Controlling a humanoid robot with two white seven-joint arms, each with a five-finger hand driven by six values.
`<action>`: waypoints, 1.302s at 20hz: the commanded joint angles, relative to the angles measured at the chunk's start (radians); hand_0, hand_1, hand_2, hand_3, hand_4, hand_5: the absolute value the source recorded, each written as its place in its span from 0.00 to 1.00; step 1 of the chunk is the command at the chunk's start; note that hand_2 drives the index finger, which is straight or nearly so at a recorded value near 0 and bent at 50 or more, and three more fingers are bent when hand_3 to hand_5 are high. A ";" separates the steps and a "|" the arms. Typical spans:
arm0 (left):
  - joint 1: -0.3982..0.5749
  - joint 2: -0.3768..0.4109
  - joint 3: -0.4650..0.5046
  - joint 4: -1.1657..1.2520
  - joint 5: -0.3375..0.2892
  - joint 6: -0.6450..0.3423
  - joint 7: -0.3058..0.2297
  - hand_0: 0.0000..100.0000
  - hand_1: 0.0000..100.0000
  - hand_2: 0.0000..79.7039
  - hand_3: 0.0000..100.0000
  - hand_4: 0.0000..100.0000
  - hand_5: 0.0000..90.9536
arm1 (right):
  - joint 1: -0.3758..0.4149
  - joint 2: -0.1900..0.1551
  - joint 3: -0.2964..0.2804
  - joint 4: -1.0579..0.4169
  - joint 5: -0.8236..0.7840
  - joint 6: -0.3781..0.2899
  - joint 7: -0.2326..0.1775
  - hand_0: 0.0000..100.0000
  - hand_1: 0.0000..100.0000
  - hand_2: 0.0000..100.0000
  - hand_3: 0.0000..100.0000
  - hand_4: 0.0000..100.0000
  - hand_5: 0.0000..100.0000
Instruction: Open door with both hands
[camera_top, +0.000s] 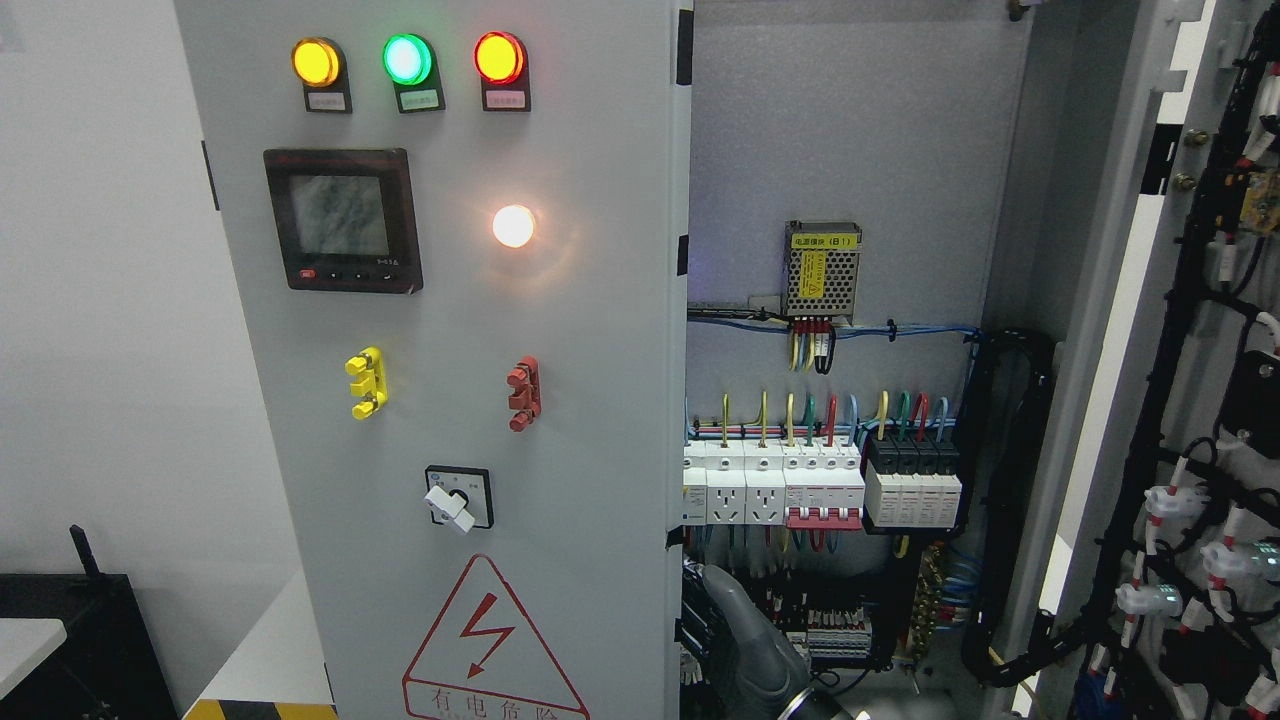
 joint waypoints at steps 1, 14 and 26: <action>-0.015 0.000 0.000 0.000 0.000 0.000 -0.001 0.00 0.00 0.00 0.00 0.00 0.00 | 0.004 0.026 0.019 -0.033 -0.010 0.001 0.015 0.38 0.00 0.00 0.00 0.00 0.00; -0.015 0.000 0.000 0.000 0.000 0.000 -0.001 0.00 0.00 0.00 0.00 0.00 0.00 | 0.002 0.027 0.046 -0.041 -0.010 0.002 0.074 0.38 0.00 0.00 0.00 0.00 0.00; -0.015 0.000 0.000 0.000 0.000 0.000 -0.001 0.00 0.00 0.00 0.00 0.00 0.00 | 0.013 0.026 0.058 -0.070 -0.046 0.002 0.117 0.38 0.00 0.00 0.00 0.00 0.00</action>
